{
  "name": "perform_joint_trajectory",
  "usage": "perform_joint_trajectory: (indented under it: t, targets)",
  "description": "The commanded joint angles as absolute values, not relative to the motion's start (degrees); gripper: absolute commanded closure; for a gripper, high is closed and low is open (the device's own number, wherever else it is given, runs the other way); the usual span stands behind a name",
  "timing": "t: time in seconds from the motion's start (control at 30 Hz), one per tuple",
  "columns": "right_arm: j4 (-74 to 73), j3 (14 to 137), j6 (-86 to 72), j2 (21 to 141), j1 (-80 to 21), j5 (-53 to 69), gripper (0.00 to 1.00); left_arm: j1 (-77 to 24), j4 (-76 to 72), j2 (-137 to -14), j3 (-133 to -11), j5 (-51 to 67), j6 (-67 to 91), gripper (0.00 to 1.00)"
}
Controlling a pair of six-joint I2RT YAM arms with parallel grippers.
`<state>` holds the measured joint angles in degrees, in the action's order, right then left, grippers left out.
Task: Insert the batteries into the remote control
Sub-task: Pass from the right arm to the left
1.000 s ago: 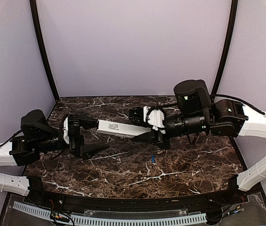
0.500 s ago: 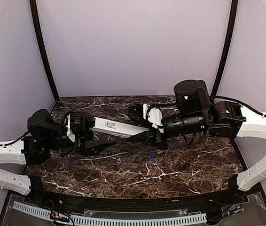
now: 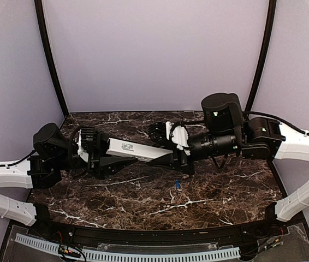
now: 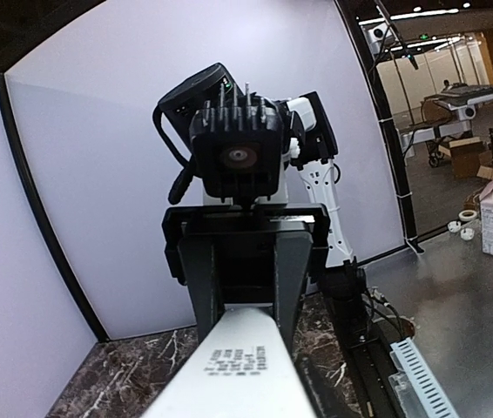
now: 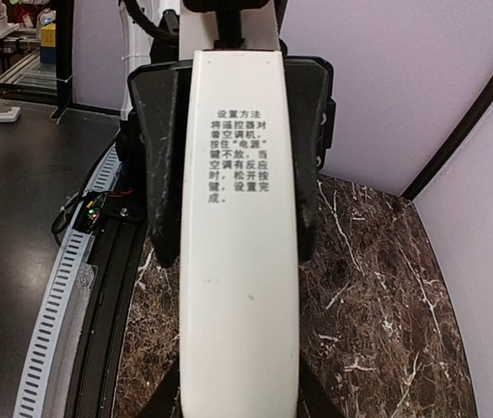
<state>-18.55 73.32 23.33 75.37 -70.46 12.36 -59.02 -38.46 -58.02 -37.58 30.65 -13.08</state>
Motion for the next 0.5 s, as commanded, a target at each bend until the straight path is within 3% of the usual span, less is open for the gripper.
perform_joint_trajectory:
  t: [0.0, 0.13, 0.27, 0.3, 0.37, 0.47]
  targets:
    - [-16.56, 74.18, 22.63, 75.84, -70.47, 12.74, 1.00, -59.20, -39.90, -58.59, -39.12, 32.71, -13.01, 0.73]
    - [-16.52, 74.19, 22.25, 75.74, -70.46, 12.88, 1.00, -59.18, -39.40, -58.24, -39.11, 32.99, -13.25, 0.97]
    - [-16.30, 74.27, 20.94, 75.41, -70.42, 12.29, 0.98, -59.20, -38.99, -57.47, -38.71, 33.15, -14.56, 1.00]
    - [-15.91, 74.27, 20.00, 75.22, -70.42, 11.52, 0.84, -59.16, -39.09, -57.02, -38.51, 32.92, -14.88, 1.00]
    - [-15.21, 73.99, 17.18, 74.11, -70.42, 9.63, 0.46, -59.17, -39.98, -56.21, -37.97, 32.06, -15.96, 1.00]
    - [-14.31, 72.72, 11.35, 71.57, -69.64, 8.76, 0.03, -59.20, -40.91, -54.98, -37.26, 30.74, -18.78, 1.00]
